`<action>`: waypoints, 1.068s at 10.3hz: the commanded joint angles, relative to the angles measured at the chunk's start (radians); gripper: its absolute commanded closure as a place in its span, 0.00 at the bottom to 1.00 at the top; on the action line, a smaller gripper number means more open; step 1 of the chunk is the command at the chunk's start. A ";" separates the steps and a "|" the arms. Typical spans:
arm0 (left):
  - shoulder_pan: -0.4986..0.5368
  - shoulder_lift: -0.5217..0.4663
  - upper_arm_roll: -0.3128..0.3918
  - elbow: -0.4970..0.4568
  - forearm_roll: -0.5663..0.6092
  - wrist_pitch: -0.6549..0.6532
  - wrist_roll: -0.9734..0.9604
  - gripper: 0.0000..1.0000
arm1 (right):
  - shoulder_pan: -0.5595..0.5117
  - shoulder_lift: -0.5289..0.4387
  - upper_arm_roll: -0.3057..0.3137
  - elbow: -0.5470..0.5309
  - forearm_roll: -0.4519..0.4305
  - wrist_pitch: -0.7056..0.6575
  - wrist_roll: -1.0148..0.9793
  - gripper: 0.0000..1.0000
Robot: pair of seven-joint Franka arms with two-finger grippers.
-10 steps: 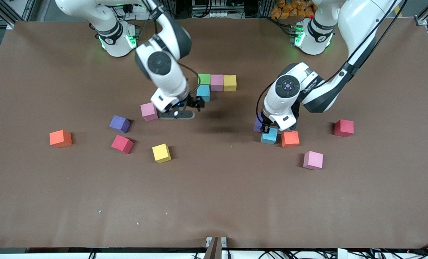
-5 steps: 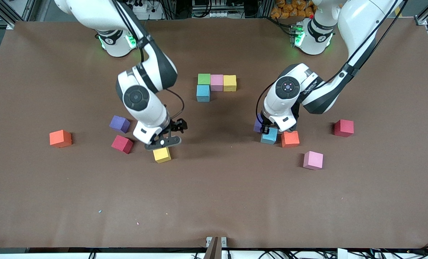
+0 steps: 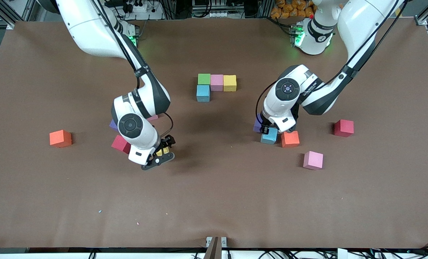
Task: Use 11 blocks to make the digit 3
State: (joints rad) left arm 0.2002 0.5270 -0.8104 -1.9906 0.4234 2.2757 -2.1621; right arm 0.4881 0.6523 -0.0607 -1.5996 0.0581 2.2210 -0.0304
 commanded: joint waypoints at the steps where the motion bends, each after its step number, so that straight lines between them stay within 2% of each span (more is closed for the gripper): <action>1: -0.002 0.013 -0.003 0.016 0.009 -0.018 -0.021 1.00 | -0.013 0.038 0.013 0.036 -0.015 0.017 -0.013 0.00; 4: -0.005 0.014 -0.003 0.016 0.009 -0.018 -0.016 1.00 | -0.026 0.082 0.013 0.036 -0.015 0.095 -0.014 0.00; 7: 0.001 0.022 -0.003 0.016 0.009 -0.018 -0.021 1.00 | -0.029 0.093 0.013 0.027 -0.014 0.103 -0.008 0.00; 9: -0.005 0.024 -0.001 0.018 0.009 -0.018 -0.034 1.00 | -0.039 0.089 0.013 0.021 -0.012 0.089 -0.005 0.76; 10: -0.005 0.024 -0.003 0.018 0.009 -0.018 -0.048 1.00 | -0.031 0.086 0.013 0.021 -0.009 0.085 0.000 0.93; 11: -0.007 0.024 -0.001 0.030 0.009 -0.018 -0.051 1.00 | -0.025 0.084 0.013 0.023 -0.009 0.075 0.019 0.98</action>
State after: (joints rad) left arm 0.1999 0.5433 -0.8094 -1.9886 0.4234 2.2751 -2.1857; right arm 0.4680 0.7378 -0.0608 -1.5899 0.0562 2.3213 -0.0308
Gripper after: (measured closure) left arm 0.396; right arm 0.396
